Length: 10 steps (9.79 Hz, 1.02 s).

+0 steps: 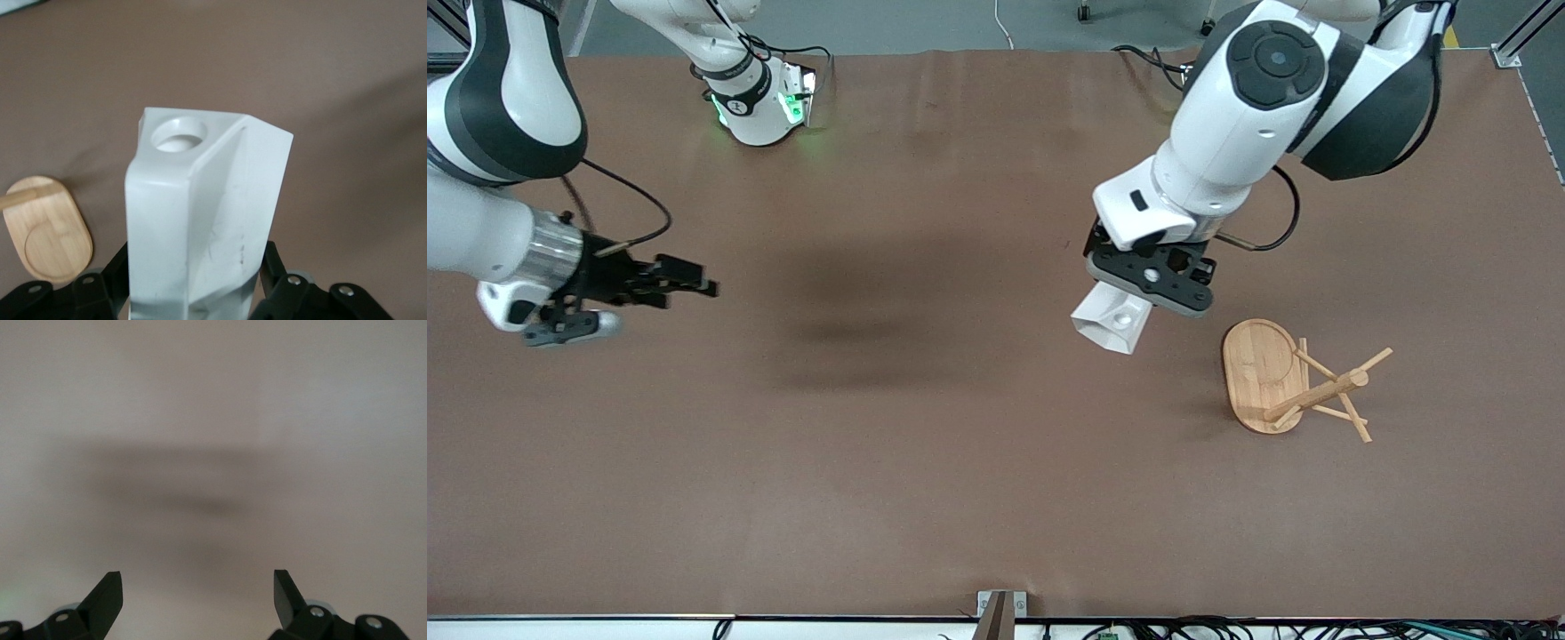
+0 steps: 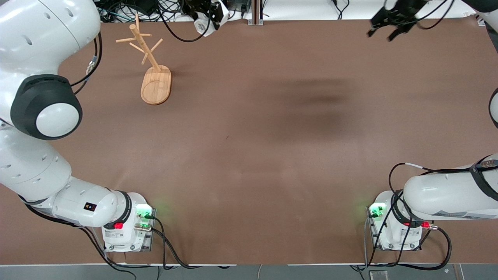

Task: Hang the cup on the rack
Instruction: 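Carry the cup with the left gripper while the right gripper withdraws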

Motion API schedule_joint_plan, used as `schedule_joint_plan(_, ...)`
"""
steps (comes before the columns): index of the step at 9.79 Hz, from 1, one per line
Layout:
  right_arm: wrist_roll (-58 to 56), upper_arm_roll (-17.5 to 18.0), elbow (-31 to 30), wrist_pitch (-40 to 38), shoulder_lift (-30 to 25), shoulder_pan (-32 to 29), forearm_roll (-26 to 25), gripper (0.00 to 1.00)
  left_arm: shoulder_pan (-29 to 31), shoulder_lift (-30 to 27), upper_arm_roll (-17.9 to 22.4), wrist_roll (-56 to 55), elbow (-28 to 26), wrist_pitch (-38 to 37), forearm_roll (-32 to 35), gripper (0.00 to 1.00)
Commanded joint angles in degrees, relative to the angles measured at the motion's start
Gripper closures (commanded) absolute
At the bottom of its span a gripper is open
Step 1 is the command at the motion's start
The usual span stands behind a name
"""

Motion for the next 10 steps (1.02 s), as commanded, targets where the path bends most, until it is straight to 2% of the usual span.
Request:
schedule_joint_plan(1,3.72,-3.49,5.45,-3.8,-0.62,1.63,-6.5,0.0,2.9,-0.05,-0.35,-3.54,-1.35,-2.61,0.31,1.0)
schedule_joint_plan(3,4.07,-3.86,7.59,-8.2,-3.94,1.72,-9.05,0.0,3.44,-0.22,-0.26,-9.57,-1.26,-6.73,1.1,1.0)
schedule_joint_plan(5,3.99,-7.45,13.0,-13.99,-4.93,1.63,-10.98,0.0,7.11,-0.66,-0.87,-10.49,-3.18,-6.66,-0.56,1.0)
schedule_joint_plan(7,4.16,-8.95,15.24,-16.73,-6.33,1.63,-11.44,0.0,9.76,-3.89,-0.88,-10.32,-12.28,-0.72,-5.82,1.0)
schedule_joint_plan(8,5.47,-8.96,14.98,-17.61,-7.47,1.63,-11.44,0.0,10.12,-6.35,-0.88,-8.84,-17.56,2.71,-5.84,1.0)
schedule_joint_plan(10,8.99,-8.61,15.06,-19.64,-8.09,1.63,-11.44,0.0,11.6,-7.52,-0.44,-0.34,-22.6,5.99,-5.93,1.0)
